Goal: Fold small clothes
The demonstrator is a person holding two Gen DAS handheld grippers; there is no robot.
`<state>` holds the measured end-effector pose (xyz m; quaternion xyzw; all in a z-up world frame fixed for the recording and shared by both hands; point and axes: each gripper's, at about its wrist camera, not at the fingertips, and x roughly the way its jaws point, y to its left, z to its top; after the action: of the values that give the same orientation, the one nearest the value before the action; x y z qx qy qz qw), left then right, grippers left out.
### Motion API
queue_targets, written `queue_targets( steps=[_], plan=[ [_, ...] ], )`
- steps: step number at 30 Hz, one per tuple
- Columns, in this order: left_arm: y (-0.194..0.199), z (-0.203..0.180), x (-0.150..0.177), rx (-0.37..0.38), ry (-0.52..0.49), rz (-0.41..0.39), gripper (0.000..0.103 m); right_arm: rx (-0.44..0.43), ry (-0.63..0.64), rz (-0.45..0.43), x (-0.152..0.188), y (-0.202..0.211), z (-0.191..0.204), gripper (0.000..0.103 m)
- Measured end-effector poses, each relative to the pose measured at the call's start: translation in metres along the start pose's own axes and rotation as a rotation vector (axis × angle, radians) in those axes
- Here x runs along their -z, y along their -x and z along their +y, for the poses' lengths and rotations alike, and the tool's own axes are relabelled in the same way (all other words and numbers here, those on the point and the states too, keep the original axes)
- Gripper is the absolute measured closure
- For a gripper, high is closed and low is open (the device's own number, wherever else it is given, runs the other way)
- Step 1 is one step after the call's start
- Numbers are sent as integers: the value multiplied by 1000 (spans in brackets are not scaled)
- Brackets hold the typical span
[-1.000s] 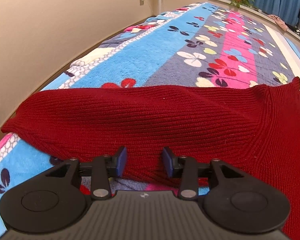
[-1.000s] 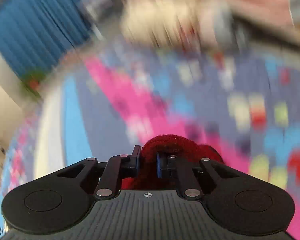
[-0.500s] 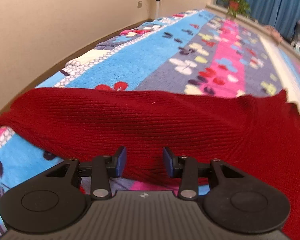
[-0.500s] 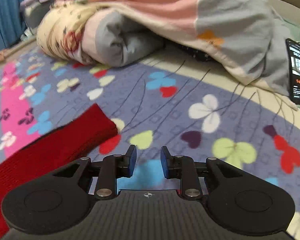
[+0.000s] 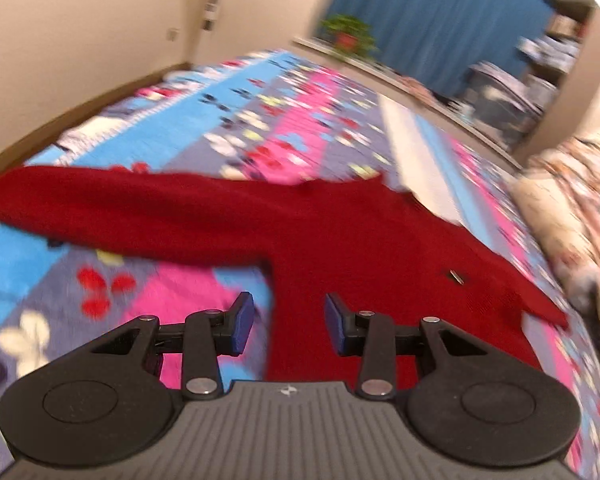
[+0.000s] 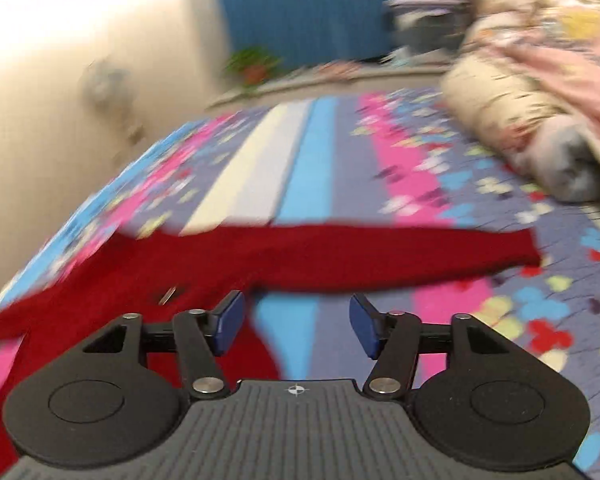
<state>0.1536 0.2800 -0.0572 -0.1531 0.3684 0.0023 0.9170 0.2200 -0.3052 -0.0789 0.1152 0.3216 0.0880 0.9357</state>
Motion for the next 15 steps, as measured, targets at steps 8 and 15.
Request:
queue_targets(
  steps=[8,15],
  plan=[
    [1,15,87,118,15,210,44,54,85,332,71,-40,-8,39],
    [-29,6,88,220,-10,224,43,53,59,407,98,-54,-21,33]
  ],
)
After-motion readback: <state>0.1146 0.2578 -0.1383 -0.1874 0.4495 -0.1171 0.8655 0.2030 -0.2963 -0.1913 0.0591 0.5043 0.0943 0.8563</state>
